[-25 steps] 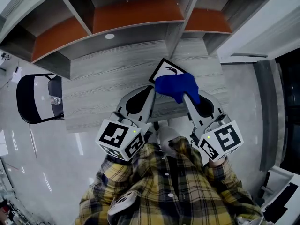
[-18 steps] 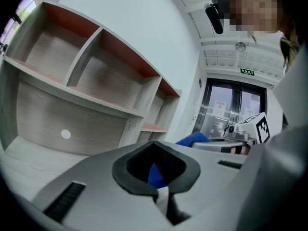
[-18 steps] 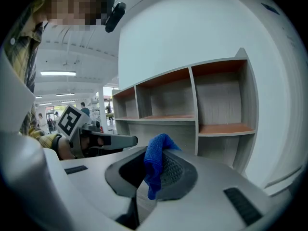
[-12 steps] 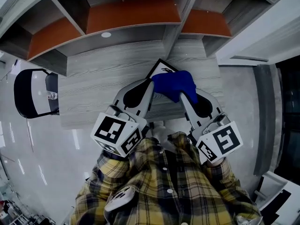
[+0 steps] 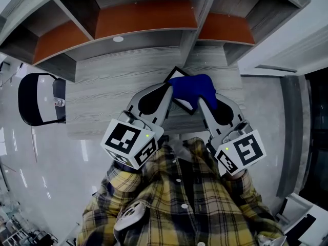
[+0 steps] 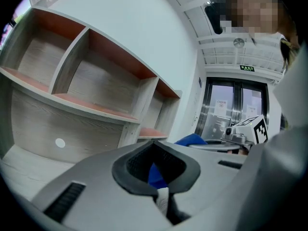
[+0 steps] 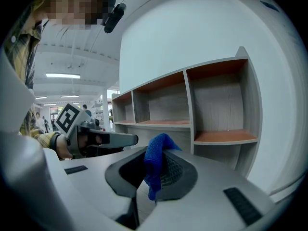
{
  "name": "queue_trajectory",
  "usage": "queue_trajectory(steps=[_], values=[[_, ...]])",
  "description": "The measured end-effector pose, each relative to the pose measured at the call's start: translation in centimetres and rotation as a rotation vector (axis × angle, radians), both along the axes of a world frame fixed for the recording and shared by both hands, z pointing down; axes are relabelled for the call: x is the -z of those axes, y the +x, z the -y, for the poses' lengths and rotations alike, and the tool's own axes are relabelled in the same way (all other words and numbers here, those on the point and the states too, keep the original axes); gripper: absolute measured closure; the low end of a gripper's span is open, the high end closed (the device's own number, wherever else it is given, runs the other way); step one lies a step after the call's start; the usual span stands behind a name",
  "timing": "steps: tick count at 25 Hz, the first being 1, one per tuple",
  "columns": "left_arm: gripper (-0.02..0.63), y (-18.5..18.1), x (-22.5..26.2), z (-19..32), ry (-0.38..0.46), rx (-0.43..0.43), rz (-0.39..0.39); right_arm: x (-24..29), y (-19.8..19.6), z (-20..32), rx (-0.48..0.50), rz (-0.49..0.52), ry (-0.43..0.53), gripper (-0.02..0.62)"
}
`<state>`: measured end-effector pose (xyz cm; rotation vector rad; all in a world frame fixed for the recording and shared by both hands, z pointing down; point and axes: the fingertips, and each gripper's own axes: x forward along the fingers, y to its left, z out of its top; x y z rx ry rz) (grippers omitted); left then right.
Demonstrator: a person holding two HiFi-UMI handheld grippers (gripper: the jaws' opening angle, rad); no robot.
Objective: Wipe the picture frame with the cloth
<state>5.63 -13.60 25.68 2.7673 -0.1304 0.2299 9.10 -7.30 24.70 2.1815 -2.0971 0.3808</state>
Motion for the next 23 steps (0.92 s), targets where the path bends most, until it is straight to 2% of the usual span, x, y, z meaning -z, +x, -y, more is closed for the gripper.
queue_trajectory(steps=[13, 23], values=[[0.601, 0.7, 0.2, 0.7, -0.017, 0.047, 0.008, -0.2, 0.3, 0.0, 0.031, 0.003, -0.002, 0.554], [0.601, 0.9, 0.2, 1.4, 0.020, -0.001, 0.023, 0.2, 1.1, -0.7, 0.034, -0.021, 0.009, 0.554]])
